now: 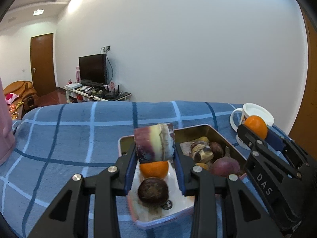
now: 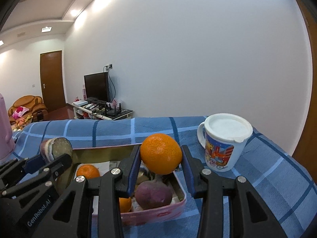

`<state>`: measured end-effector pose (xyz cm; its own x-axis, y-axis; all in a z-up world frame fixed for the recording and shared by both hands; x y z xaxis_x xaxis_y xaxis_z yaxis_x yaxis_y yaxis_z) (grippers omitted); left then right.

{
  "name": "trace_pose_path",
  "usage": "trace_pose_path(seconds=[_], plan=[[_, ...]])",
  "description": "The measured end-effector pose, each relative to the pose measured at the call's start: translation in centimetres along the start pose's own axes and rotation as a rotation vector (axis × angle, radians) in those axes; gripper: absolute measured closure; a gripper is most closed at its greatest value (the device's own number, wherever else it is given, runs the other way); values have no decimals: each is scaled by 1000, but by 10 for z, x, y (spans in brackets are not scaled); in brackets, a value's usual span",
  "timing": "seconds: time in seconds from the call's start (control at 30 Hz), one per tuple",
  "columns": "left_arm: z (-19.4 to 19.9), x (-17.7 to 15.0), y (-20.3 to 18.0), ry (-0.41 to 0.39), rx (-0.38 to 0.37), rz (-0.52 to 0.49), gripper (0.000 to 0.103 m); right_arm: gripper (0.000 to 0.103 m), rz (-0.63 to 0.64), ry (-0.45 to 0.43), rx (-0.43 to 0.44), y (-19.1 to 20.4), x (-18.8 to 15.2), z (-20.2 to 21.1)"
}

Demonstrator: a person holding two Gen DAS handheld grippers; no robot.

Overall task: Organize fruits
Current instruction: 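Lower the orange and taro piece into the tin with both tools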

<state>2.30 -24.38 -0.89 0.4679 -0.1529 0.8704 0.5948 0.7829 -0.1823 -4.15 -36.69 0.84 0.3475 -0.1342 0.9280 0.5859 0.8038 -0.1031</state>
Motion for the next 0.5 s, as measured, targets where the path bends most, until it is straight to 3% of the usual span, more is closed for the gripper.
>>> trace_pose_path(seconds=[0.5], plan=[[-28, 5, 2, 35, -23, 47, 66, 61, 21, 29, 11, 10, 8, -36]])
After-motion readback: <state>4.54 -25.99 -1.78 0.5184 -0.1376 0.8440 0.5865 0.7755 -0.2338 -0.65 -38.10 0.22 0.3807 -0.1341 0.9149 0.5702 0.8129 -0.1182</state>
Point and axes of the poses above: each gripper's, at about its wrist camera, not at the fingertips, and z roughly against the way its jaws point, y to its left, x to its top, the point moved 5 cm from there along -z, roughly the way its jaws point, and after that the axes turned 12 degrees about -x, right-handed, at the moved point
